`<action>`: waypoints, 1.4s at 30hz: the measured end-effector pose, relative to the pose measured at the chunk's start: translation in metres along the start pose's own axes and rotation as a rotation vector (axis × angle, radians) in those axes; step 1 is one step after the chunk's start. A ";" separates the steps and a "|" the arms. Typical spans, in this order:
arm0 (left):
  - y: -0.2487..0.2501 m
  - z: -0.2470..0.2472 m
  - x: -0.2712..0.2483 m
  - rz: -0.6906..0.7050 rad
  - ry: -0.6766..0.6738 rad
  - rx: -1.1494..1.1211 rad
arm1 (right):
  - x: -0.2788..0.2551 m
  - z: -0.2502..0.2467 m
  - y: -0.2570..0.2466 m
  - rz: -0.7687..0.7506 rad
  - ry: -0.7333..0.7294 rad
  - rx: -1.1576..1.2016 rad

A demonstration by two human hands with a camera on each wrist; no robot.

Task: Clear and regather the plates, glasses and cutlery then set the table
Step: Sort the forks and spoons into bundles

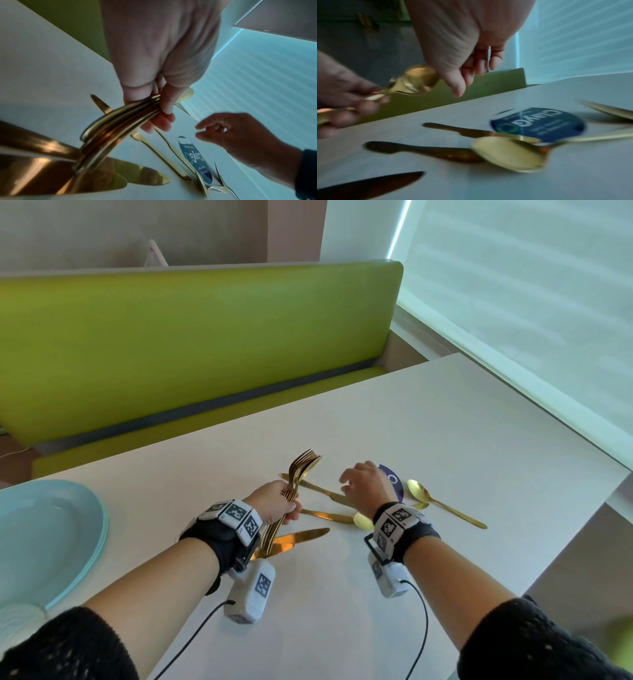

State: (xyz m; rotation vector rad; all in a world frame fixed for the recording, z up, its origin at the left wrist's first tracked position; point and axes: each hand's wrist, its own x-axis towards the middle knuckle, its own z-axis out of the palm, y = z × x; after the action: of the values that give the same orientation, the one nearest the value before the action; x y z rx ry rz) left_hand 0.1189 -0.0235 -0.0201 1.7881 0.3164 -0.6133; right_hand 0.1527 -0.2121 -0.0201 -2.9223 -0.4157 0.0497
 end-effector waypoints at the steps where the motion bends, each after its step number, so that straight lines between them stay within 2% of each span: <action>1: 0.001 0.001 0.002 -0.004 0.000 -0.016 | -0.001 -0.002 0.014 0.091 -0.028 -0.034; 7: 0.006 0.016 0.008 -0.008 0.027 -0.155 | -0.018 -0.007 0.088 0.610 -0.118 -0.130; 10: 0.009 0.024 0.012 0.001 0.019 -0.154 | -0.027 -0.007 0.111 0.780 -0.182 -0.133; 16: 0.012 0.035 0.019 0.001 0.018 -0.102 | -0.040 -0.008 0.133 0.829 -0.311 -0.110; 27: 0.016 0.043 0.019 -0.019 -0.052 -0.154 | -0.044 -0.003 0.136 0.901 -0.274 -0.114; 30: 0.017 0.044 0.020 -0.026 -0.054 -0.160 | -0.041 -0.010 0.132 0.900 -0.220 -0.073; 34: 0.018 0.044 0.022 -0.034 -0.036 -0.219 | -0.023 -0.028 0.114 0.814 -0.089 0.156; 35: 0.018 0.044 0.021 -0.039 -0.023 -0.243 | -0.017 -0.031 0.107 0.770 -0.073 0.281; 37: 0.020 0.044 0.019 -0.045 0.000 -0.288 | -0.010 -0.035 0.084 0.714 -0.072 0.676; 39: 0.022 0.043 0.017 -0.047 0.011 -0.332 | -0.007 -0.036 0.058 0.693 -0.162 1.049; 40: 0.023 0.043 0.016 -0.046 0.010 -0.353 | -0.006 -0.033 0.048 0.670 -0.224 1.162; 42: 0.024 0.041 0.014 -0.044 0.007 -0.384 | -0.004 -0.024 0.030 0.606 -0.360 1.229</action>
State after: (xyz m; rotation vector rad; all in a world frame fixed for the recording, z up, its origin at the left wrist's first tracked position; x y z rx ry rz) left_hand 0.1323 -0.0711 -0.0167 1.4174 0.4476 -0.5364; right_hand 0.1590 -0.2460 -0.0026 -1.6946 0.3746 0.6513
